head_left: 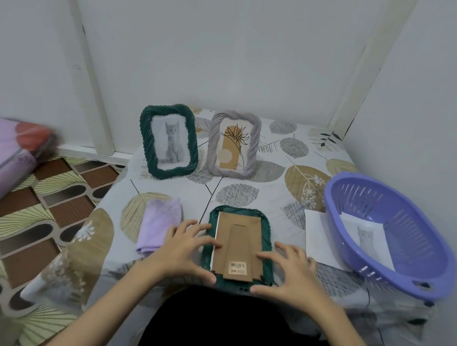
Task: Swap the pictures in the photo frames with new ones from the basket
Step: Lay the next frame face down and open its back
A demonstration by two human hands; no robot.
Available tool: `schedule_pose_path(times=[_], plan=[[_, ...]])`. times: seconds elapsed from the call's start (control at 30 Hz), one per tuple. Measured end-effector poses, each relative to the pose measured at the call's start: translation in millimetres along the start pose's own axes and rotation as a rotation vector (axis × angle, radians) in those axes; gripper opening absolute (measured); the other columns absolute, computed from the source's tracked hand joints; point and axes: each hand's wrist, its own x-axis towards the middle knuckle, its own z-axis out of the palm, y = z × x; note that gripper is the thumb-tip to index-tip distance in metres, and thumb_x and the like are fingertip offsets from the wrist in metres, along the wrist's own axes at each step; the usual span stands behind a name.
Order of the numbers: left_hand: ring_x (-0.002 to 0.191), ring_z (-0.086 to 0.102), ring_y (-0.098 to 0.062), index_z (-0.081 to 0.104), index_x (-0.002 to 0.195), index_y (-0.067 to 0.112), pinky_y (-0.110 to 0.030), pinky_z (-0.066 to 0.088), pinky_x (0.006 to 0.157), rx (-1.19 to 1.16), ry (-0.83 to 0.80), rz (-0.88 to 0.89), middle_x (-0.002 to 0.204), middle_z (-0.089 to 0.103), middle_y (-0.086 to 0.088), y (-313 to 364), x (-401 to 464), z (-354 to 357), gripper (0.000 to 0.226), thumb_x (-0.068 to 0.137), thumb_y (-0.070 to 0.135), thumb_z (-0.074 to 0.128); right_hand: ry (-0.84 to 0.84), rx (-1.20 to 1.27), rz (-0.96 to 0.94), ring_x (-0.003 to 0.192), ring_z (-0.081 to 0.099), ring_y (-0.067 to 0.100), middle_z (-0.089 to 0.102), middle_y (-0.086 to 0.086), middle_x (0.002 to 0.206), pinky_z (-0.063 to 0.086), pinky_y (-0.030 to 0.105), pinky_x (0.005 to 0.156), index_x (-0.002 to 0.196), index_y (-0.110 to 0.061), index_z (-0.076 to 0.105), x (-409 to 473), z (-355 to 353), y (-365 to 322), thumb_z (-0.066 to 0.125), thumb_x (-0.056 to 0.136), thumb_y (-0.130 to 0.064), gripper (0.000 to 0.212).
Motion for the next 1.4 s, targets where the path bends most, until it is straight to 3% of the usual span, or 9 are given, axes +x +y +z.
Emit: schedule_pose_path(times=[0.13,0.4,0.67,0.83,0.97,1.4], plan=[[0.137,0.015,-0.011,0.054,0.119,0.041,-0.034,0.014,0.108,-0.071,0.145,-0.015,0.145,0.033,0.011,3.6,-2.9,3.8,0.057,0.067,0.059,0.069,0.096,0.040,0.031,0.135,0.017,0.014,0.028,-0.006,0.146,0.013,0.049,0.109,0.125,-0.048,0.046,5.2,0.2,-4.5,0.064,0.063,-0.070,0.068],[0.125,0.040,-0.014,0.067,0.097,0.025,-0.039,0.032,0.104,-0.121,0.320,0.089,0.129,0.053,0.007,5.3,-15.0,21.6,0.035,0.070,0.047,0.073,0.209,0.018,0.049,0.132,0.026,0.013,0.039,-0.011,0.141,0.014,0.044,0.108,0.107,-0.046,0.060,-4.9,14.2,-0.7,0.065,0.068,-0.061,0.042],[0.142,0.017,-0.013,0.062,0.103,0.027,-0.030,0.015,0.108,-0.118,0.276,0.054,0.145,0.037,0.011,3.0,-14.1,29.7,0.034,0.076,0.047,0.067,0.206,0.144,0.065,0.133,0.026,0.013,0.044,-0.013,0.139,0.009,0.044,0.108,0.106,-0.040,0.059,-5.2,21.8,-3.0,0.069,0.070,-0.053,0.039],[0.145,0.006,-0.021,0.063,0.104,0.027,-0.040,0.009,0.115,-0.241,0.216,-0.014,0.155,0.021,-0.001,3.8,-13.7,29.2,0.031,0.078,0.041,0.069,0.245,0.308,0.111,0.132,0.028,0.009,0.046,-0.008,0.138,0.006,0.047,0.110,0.099,-0.035,0.064,-3.9,26.6,-4.0,0.076,0.067,-0.043,0.035],[0.145,0.006,-0.022,0.063,0.103,0.027,-0.044,0.011,0.117,-0.265,0.170,-0.019,0.155,0.023,-0.003,4.6,-12.4,27.7,0.028,0.079,0.039,0.068,0.252,0.330,0.115,0.132,0.028,0.010,0.047,-0.007,0.137,0.005,0.048,0.110,0.097,-0.036,0.064,-3.5,29.0,-2.9,0.077,0.066,-0.042,0.034],[0.145,0.007,-0.022,0.062,0.104,0.031,-0.040,0.011,0.114,-0.236,0.171,-0.006,0.154,0.023,-0.002,2.4,-11.8,29.3,0.026,0.080,0.040,0.067,0.255,0.228,0.050,0.132,0.027,0.012,0.049,-0.013,0.131,0.007,0.047,0.106,0.094,-0.038,0.066,-6.4,24.8,-4.9,0.071,0.072,-0.045,0.023]])
